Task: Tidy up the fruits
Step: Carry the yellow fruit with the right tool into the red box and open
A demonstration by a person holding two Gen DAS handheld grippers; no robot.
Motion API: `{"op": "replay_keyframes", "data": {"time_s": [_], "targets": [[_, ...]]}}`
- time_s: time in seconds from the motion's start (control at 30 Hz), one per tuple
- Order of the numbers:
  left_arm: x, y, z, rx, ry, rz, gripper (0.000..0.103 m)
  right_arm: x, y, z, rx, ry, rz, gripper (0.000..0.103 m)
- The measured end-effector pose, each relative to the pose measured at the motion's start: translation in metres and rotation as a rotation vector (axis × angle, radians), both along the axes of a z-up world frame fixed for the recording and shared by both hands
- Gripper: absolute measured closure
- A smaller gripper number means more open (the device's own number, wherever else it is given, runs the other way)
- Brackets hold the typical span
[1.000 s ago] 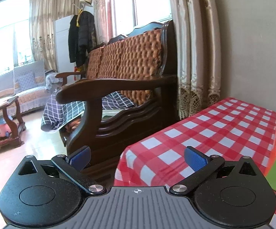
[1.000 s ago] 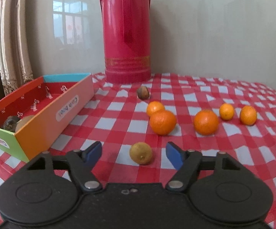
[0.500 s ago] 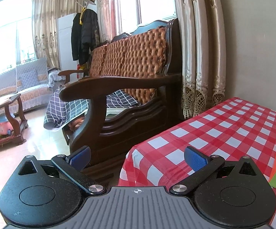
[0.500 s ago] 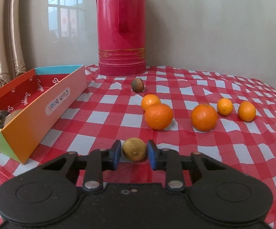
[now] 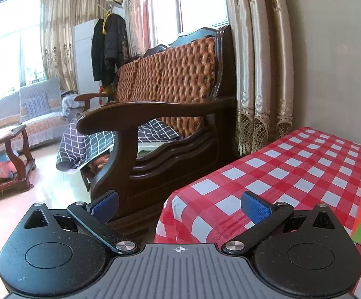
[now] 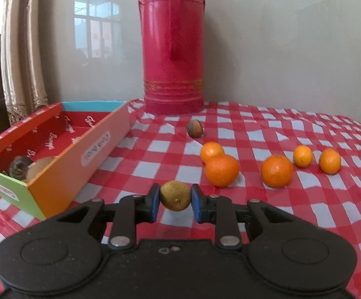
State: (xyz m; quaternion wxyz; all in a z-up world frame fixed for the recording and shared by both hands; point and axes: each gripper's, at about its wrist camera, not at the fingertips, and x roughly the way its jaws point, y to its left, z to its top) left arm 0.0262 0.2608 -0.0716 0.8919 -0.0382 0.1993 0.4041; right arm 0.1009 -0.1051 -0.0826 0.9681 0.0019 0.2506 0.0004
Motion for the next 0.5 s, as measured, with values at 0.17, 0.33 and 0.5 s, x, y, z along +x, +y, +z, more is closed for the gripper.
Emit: {"op": "replay_keyframes", "data": {"time_s": [0.17,0.33,0.5], "targets": [[0.000,-0.005,0.001,0.021,0.001,-0.013,0.000,0.001,0.009,0.007,0.017,-0.021,0.040,0.085],[-0.001,-0.005,0.001,0.025,0.002,-0.014,0.000,0.006,0.022,0.018,0.039,-0.050,0.088,0.085],[-0.001,-0.005,0.001,0.027,0.003,-0.014,0.000,0.016,0.041,0.029,0.060,-0.077,0.147,0.085]]}}
